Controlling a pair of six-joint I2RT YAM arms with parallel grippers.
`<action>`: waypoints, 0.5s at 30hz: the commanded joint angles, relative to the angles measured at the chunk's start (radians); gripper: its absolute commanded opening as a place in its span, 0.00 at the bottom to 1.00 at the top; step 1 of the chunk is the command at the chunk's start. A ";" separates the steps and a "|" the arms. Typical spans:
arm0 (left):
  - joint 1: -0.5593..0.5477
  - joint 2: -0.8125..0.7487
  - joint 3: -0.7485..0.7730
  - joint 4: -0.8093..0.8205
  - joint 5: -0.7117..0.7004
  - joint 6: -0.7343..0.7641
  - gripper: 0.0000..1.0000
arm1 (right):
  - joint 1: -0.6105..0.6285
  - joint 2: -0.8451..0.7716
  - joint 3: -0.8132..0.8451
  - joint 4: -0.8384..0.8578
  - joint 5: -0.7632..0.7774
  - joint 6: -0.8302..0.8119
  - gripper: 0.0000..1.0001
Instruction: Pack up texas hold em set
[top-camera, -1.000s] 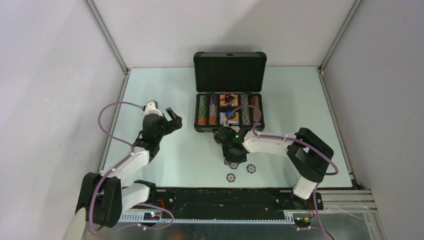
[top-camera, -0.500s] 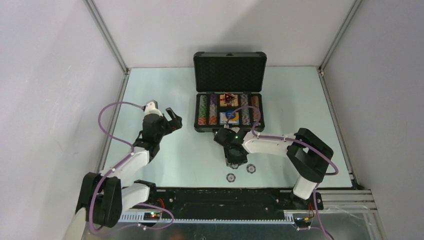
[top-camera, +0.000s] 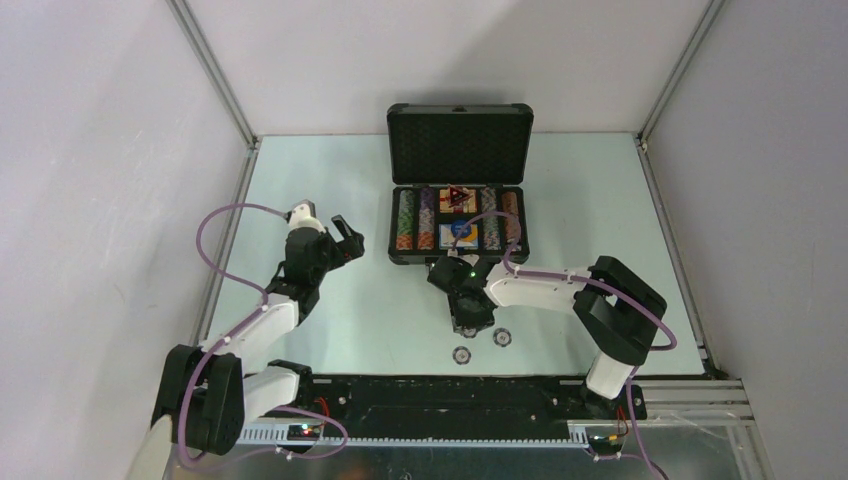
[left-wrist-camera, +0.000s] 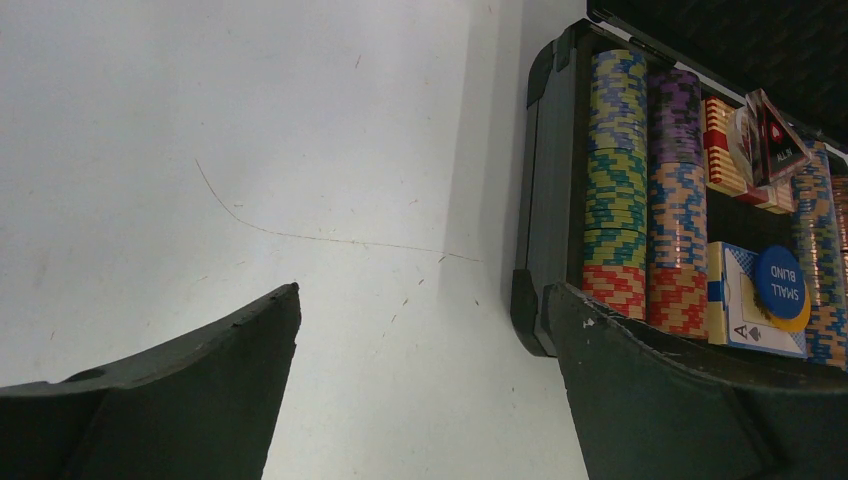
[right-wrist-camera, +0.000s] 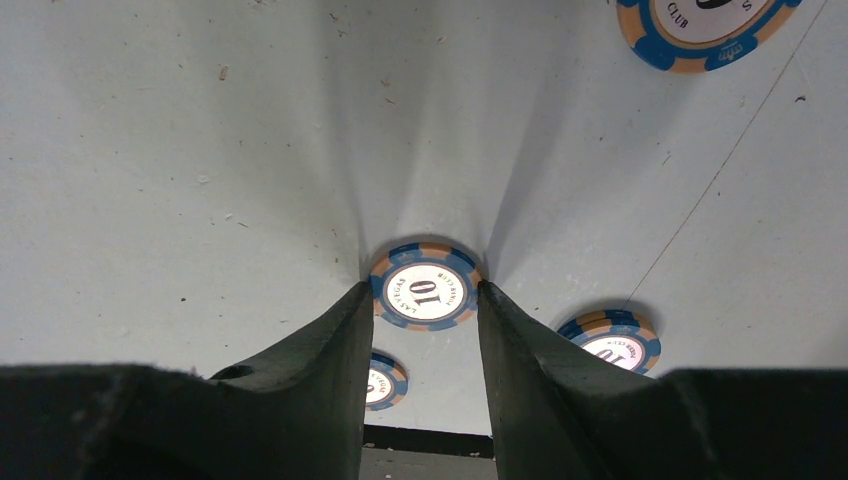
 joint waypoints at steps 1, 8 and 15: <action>-0.008 0.000 0.026 0.038 0.000 0.023 0.98 | -0.006 -0.026 0.023 -0.008 0.024 -0.008 0.45; -0.007 -0.001 0.026 0.038 0.001 0.024 0.98 | -0.026 -0.080 0.069 -0.030 0.053 -0.022 0.47; -0.007 -0.003 0.026 0.038 0.000 0.026 0.98 | -0.047 -0.145 0.066 -0.116 0.117 -0.015 0.49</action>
